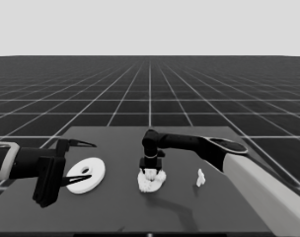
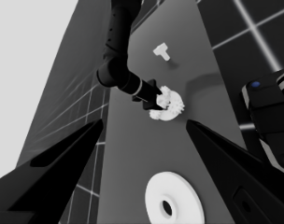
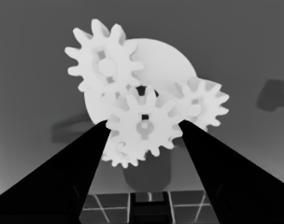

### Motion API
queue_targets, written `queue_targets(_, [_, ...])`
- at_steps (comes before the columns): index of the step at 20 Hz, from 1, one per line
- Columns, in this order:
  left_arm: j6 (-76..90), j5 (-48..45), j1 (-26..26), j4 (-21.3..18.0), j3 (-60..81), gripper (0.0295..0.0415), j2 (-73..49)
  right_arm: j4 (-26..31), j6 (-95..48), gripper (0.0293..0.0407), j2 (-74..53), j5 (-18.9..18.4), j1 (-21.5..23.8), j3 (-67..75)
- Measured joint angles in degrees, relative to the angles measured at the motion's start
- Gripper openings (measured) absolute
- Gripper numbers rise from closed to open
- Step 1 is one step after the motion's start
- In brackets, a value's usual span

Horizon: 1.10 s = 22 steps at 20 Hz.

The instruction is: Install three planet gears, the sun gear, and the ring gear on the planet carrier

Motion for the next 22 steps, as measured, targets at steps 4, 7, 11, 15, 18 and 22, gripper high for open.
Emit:
queue_targets(4, [0.0, 0.0, 0.0, 0.0, 0.0, 0.0385, 0.0, 0.0, 2.38, 0.031, 0.0, 0.0, -0.01, 0.0])
queue_targets(7, [0.0, 0.0, 0.0, 0.0, 0.0, 0.0385, 0.0, 0.0, 4.18, 0.031, -0.01, 0.0, -0.01, -0.01])
queue_targets(11, [0.0, 0.0, 0.0, 0.0, 0.0, 0.0385, 0.0, 0.0, 6.58, 0.031, -0.01, 0.0, -0.01, -0.01])
queue_targets(15, [0.0, 0.0, 0.0, 0.0, 0.0, 0.0385, 0.0, 0.0, 8.98, 0.031, 0.0, 0.01, -0.01, 0.0])
queue_targets(18, [0.0, 0.0, 0.0, 0.0, 0.0, 0.0385, 0.0, 0.0, 10.78, 0.031, 0.01, 0.01, -0.01, 0.0])
queue_targets(22, [0.0, 0.0, 0.0, 0.0, 0.0, 0.0385, 0.0, 0.0, 13.18, 0.031, -0.01, 0.0, -0.02, 0.0])
